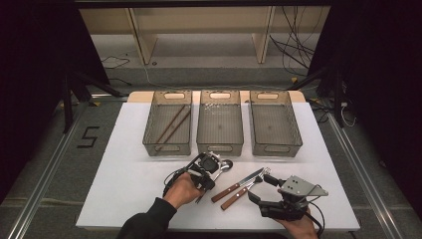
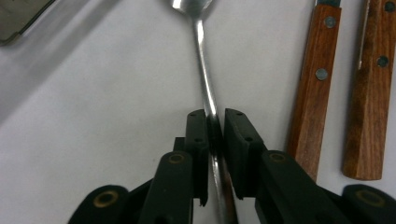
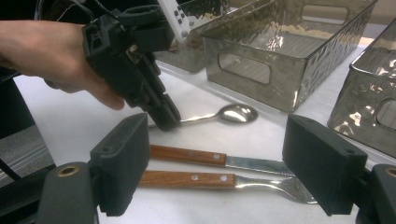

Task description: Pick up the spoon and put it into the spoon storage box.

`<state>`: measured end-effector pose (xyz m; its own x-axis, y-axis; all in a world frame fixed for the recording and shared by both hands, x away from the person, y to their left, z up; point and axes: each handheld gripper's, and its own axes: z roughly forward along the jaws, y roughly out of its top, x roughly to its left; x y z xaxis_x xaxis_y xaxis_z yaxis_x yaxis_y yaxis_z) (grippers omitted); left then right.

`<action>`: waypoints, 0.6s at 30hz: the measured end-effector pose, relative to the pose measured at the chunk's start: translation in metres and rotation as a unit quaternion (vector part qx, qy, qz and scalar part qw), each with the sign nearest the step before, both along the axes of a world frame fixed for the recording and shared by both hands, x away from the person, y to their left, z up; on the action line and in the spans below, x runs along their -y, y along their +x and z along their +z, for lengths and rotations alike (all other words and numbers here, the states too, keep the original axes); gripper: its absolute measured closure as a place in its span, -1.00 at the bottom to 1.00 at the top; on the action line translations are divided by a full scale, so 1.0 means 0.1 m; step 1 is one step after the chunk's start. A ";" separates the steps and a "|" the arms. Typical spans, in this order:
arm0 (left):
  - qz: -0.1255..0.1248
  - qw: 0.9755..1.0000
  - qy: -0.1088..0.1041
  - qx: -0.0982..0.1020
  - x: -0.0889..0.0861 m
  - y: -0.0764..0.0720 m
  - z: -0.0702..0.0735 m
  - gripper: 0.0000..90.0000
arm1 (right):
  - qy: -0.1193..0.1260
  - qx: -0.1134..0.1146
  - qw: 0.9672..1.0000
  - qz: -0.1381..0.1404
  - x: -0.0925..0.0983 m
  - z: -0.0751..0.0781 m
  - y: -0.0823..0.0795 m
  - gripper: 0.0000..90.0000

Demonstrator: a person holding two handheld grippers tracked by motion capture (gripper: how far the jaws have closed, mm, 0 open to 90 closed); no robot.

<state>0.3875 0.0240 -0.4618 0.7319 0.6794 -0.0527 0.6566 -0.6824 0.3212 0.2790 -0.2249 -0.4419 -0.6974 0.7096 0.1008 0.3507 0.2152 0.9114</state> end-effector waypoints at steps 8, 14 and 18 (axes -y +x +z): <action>0.000 1.000 -0.002 -0.024 -0.03 0.08 0.01 0.83 | 0.000 -0.001 1.000 -0.001 0.00 0.00 0.00 -0.47; -0.004 1.000 -0.006 -0.029 -0.07 0.10 0.02 0.85 | 0.000 0.000 1.000 -0.001 0.00 0.00 0.00 -0.47; -0.001 1.000 -0.010 -0.025 -0.09 0.11 0.04 0.86 | 0.000 0.001 1.000 -0.001 0.00 0.00 0.00 -0.47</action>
